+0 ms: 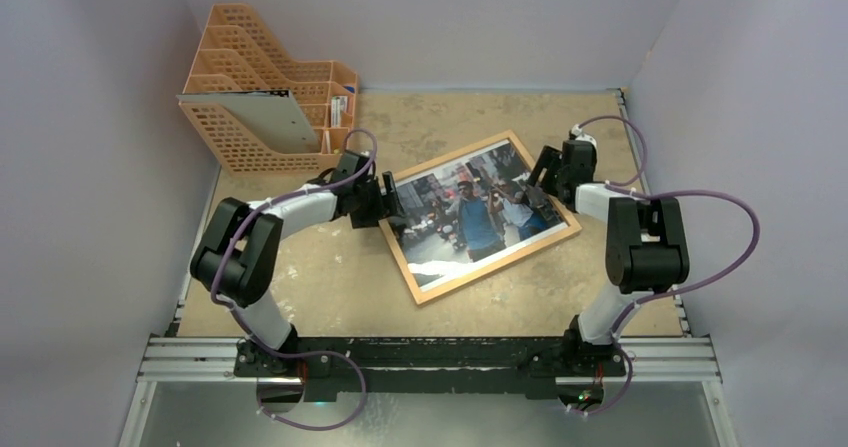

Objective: Put the photo into the frame
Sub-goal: Adjust the photo frame at the center of the board.

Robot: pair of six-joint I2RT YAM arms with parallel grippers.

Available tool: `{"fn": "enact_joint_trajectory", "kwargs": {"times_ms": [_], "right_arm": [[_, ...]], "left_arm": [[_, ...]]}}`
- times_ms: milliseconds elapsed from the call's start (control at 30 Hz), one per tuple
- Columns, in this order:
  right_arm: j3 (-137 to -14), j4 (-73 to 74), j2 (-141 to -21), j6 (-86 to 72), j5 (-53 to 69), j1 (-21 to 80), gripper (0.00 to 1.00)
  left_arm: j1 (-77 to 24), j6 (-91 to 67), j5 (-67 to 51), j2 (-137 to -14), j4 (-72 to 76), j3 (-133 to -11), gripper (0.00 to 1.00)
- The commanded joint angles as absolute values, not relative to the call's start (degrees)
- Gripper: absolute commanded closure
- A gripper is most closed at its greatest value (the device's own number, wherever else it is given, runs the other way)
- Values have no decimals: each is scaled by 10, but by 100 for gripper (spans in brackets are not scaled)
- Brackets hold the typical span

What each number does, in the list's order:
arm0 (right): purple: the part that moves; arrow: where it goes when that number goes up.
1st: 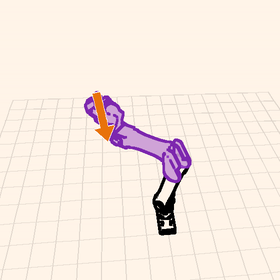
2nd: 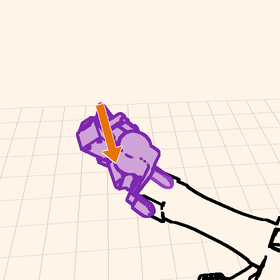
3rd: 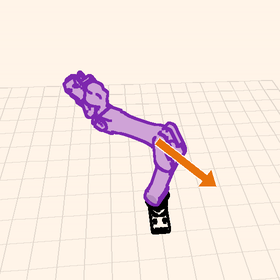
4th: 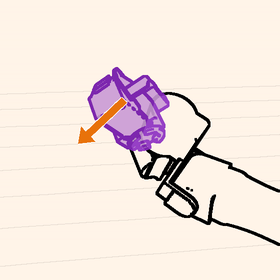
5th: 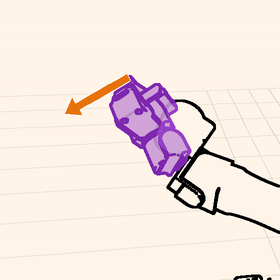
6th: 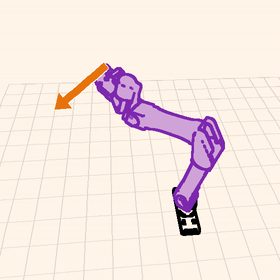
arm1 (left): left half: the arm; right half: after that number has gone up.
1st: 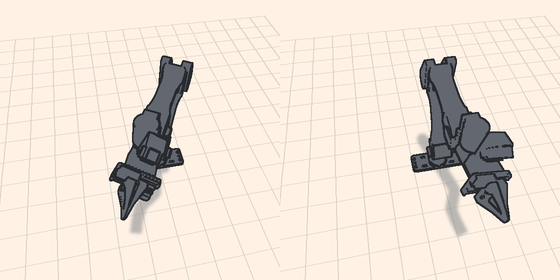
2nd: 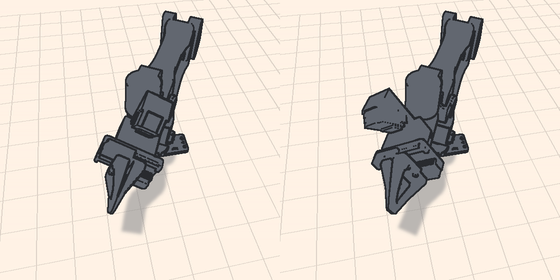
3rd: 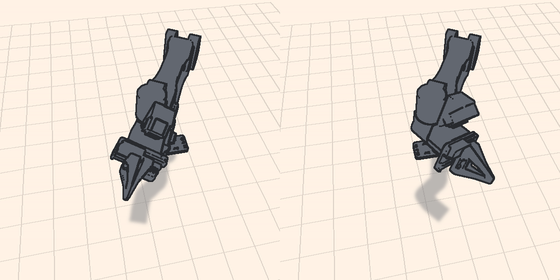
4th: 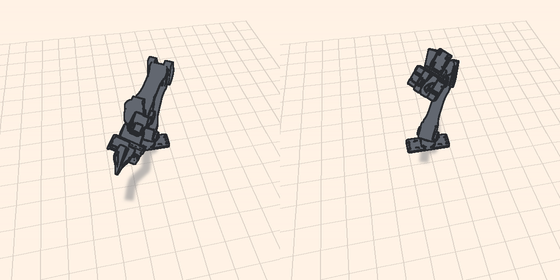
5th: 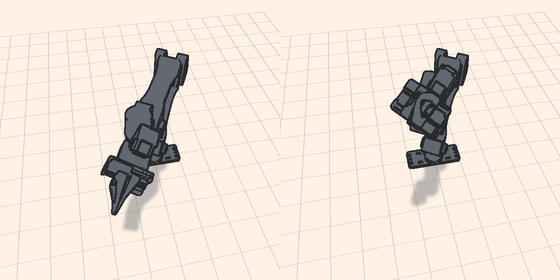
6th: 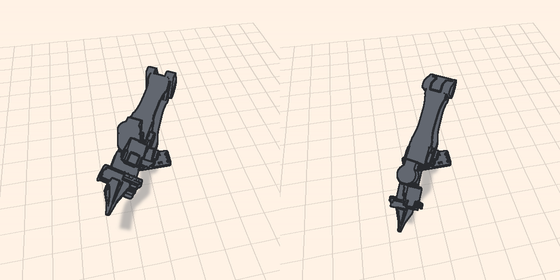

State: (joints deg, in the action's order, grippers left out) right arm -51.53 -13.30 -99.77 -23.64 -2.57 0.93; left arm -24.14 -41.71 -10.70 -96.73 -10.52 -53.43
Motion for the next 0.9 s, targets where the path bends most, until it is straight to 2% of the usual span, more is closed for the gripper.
{"fn": "enact_joint_trajectory", "kwargs": {"times_ms": [0, 300, 400, 467, 700, 800, 867], "right_arm": [[-457, -113, -956, -289, 33, 17, 24], [-379, -134, -874, -348, 75, 17, 28], [-382, -112, -869, -346, 72, 18, 28], [-385, -90, -859, -355, 53, 16, 28], [-409, -25, -720, -348, -179, 17, 25], [-420, -2, -657, -324, -214, 17, 24], [-425, 23, -614, -307, -214, 17, 28]], "left_arm": [[-244, -375, -74, -1005, -120, -615, 25], [-243, -346, -25, -1063, -157, -679, 25], [-243, -341, 32, -1069, -182, -697, 25], [-243, -341, 66, -1061, -193, -699, 24], [-243, -335, 182, -997, -255, -707, 20], [-243, -340, 203, -958, -276, -703, 15], [-243, -339, 191, -922, -272, -691, 13]]}}
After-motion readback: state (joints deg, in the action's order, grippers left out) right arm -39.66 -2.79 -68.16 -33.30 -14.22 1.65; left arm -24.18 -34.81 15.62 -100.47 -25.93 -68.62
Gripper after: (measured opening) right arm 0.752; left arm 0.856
